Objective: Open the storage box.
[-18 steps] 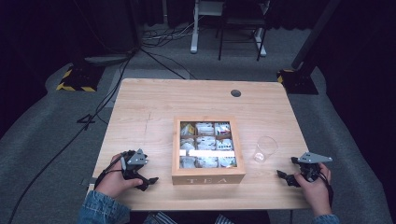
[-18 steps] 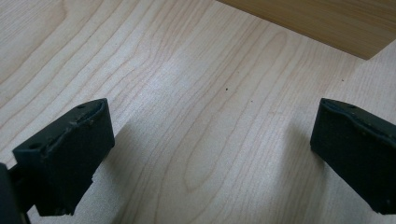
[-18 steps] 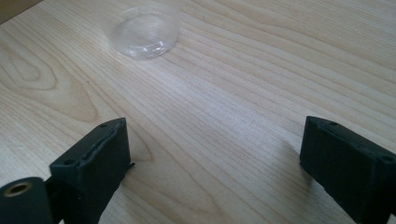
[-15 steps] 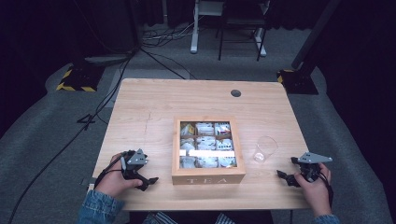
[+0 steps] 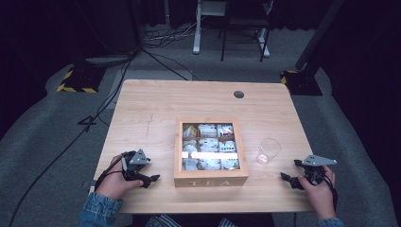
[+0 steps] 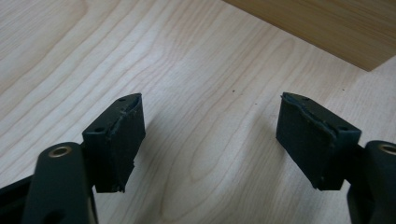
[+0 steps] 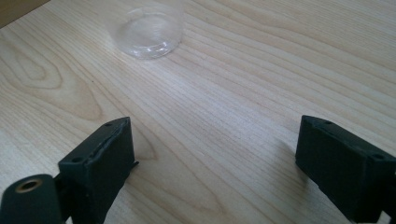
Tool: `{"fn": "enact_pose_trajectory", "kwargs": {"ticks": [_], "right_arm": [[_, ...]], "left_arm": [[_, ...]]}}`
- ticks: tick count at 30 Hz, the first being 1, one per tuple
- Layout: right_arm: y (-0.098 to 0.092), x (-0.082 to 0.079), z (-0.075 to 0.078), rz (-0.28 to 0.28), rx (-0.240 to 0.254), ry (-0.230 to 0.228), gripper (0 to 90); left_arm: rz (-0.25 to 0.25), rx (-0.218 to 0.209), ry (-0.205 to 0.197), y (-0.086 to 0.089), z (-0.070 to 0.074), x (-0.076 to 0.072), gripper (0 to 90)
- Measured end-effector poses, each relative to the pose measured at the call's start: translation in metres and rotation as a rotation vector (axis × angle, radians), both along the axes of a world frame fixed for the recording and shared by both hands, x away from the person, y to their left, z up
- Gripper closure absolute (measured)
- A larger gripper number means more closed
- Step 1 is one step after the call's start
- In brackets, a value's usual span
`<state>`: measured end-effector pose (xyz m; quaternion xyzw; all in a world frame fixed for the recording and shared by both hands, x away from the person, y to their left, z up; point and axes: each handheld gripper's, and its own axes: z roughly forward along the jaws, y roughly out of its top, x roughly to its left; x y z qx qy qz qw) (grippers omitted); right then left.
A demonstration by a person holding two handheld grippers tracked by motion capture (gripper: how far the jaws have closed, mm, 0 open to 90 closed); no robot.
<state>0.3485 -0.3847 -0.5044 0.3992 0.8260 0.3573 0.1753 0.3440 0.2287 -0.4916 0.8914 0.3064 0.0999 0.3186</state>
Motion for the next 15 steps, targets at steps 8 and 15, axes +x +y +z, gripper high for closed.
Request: {"fn": "enact_pose_trajectory", "kwargs": {"ticks": [8, 15], "right_arm": [[0.0, 0.0, 0.0, 0.001, 0.0, 0.001, 11.7], [0.0, 0.0, 0.0, 0.001, 0.001, 0.001, 11.7]], "left_arm": [[-0.012, -0.068, -0.038, -0.006, 0.021, -0.008, 29.1], [-0.065, -0.112, -0.057, -0.018, 0.035, -0.017, 29.3]]}}
